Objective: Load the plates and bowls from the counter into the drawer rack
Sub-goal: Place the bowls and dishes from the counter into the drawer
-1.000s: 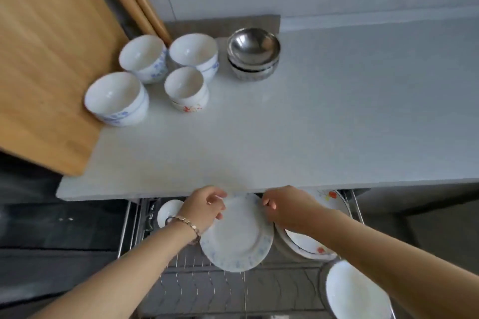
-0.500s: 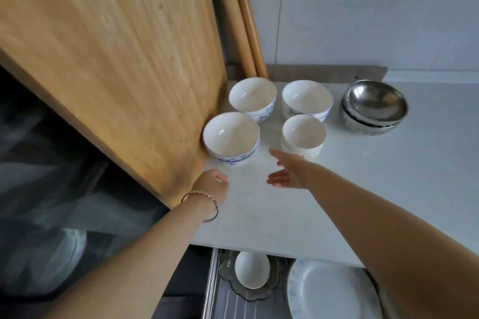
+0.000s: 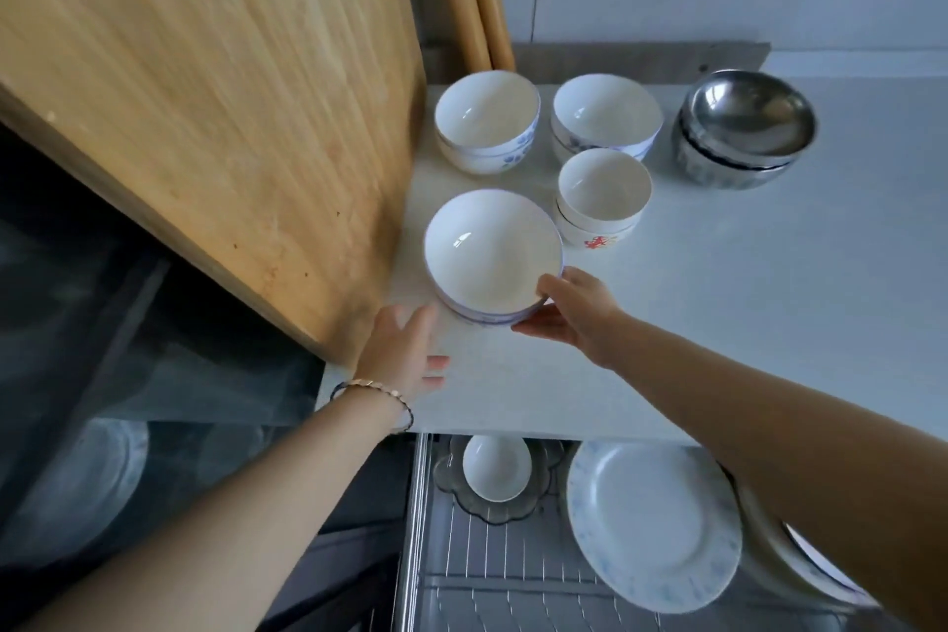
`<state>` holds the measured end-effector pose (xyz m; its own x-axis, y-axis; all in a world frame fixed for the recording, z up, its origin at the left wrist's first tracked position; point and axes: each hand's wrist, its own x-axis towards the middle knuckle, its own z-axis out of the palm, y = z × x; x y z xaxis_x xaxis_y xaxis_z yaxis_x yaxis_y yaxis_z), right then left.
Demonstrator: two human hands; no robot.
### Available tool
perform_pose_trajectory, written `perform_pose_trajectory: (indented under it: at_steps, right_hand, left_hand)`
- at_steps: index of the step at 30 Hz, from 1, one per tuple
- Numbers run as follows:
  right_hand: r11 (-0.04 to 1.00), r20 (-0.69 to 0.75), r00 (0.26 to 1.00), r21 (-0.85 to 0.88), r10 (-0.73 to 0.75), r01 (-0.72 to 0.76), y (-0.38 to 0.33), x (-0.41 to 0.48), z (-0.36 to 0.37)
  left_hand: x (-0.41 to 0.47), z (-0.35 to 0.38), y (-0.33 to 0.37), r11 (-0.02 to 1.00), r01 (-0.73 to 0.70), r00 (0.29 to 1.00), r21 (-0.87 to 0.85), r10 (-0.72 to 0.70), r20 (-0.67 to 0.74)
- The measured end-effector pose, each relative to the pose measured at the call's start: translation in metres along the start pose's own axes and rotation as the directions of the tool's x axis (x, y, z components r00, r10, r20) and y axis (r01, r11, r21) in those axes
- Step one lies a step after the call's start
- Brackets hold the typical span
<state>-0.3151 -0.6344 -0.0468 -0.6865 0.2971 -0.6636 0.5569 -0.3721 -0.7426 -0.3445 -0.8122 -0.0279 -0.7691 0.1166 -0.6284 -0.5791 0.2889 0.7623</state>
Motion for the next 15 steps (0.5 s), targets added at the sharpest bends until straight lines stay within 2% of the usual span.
perform_pose_trajectory:
  at_steps: [3,6,10,12,15]
  right_hand:
    - [0.994,0.037,0.999,-0.105,0.012,-0.009,0.023,-0.047,-0.051]
    - [0.976,0.084,0.996,-0.219,0.017,0.002,0.045,-0.100,-0.101]
    - [0.909,0.122,0.992,-0.416,0.019,0.033,0.083,-0.156,-0.171]
    - [0.871,0.129,0.986,-0.490,0.103,-0.027,0.106,-0.176,-0.201]
    - [0.799,0.048,0.969,-0.577,0.242,-0.171,0.150,-0.191,-0.238]
  left_hand:
    - [-0.038,0.019,-0.005,1.000,0.000,0.991,0.008,-0.001,0.137]
    - [-0.077,0.048,-0.026,0.985,-0.021,0.964,0.169,-0.025,0.265]
    - [-0.119,0.090,-0.082,0.935,-0.059,0.942,0.350,-0.065,0.330]
    - [-0.138,0.115,-0.114,0.908,-0.073,0.926,0.413,-0.092,0.366]
    - [-0.156,0.155,-0.166,0.880,0.010,0.917,0.476,-0.198,0.347]
